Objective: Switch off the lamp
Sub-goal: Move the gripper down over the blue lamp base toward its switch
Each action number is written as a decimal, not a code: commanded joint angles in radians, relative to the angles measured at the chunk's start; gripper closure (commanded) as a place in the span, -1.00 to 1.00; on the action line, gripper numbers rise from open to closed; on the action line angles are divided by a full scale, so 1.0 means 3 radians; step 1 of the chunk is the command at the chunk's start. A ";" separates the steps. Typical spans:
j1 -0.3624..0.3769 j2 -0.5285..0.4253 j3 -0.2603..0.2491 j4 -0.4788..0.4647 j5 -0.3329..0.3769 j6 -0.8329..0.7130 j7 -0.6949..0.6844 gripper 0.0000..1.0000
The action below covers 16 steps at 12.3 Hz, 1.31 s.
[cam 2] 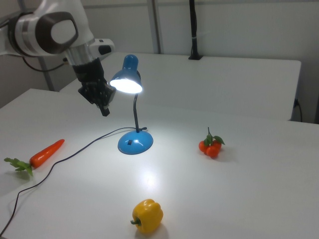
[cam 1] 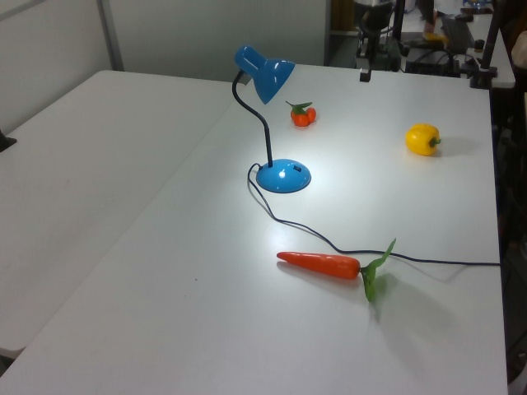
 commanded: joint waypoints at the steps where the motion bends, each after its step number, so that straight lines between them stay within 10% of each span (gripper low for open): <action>1: -0.0006 0.0135 -0.0014 -0.0159 0.0035 0.0392 -0.0070 1.00; 16: 0.0040 0.0964 0.0011 -0.0399 0.0035 0.1936 -0.0059 1.00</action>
